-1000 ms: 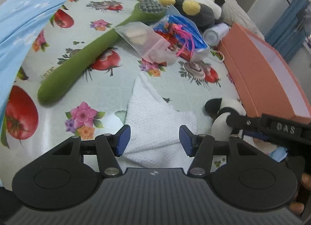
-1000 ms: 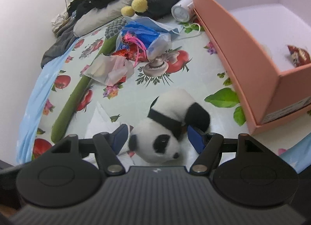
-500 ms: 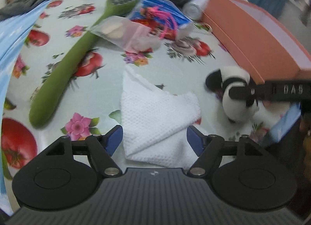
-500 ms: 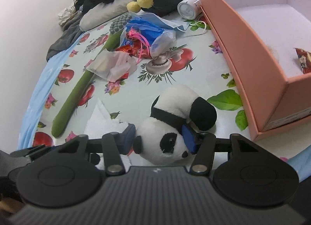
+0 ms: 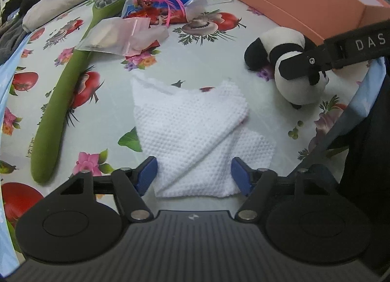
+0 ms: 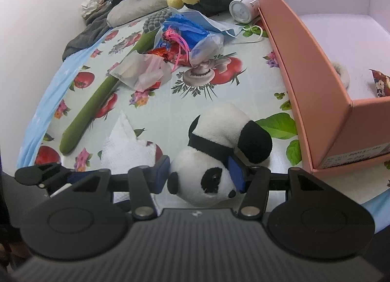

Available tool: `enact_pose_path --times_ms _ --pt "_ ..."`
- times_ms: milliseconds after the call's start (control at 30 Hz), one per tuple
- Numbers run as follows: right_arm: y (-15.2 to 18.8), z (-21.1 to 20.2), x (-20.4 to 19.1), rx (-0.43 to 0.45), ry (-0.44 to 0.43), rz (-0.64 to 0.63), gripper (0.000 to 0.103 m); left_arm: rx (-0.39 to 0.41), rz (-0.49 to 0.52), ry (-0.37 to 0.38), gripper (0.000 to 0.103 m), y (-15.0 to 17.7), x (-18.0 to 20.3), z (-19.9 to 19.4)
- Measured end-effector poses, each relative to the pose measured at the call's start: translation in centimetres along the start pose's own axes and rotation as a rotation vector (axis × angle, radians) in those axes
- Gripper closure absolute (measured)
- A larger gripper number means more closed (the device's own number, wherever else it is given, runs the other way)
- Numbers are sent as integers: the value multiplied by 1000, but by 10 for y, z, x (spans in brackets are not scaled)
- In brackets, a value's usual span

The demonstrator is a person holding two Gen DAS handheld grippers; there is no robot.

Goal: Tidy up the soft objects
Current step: 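Lift the white towel with the left gripper while the right gripper lifts the panda plush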

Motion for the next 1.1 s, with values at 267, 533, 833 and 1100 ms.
enact_pose_path --times_ms 267,533,833,1100 --pt "0 -3 -2 12 -1 -5 47 -8 -61 -24 85 -5 -4 -4" --pt "-7 -15 -10 41 0 -32 49 44 -201 -26 92 -14 -5 -22" --pt "-19 -36 -17 75 24 -72 52 121 -429 4 92 -33 -5 -44" --pt "-35 -67 -32 151 30 -97 53 217 -513 36 92 -57 -21 -87"
Point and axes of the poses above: each gripper's, at about its wrist camera, not at the fingertips, and z roughly the way its jaws point, x to its right, y to its underside, the point moved 5 cm from there along z, roughly the way its jaws point, and after that the axes turned 9 degrees about -y, right-handed, at the moved point
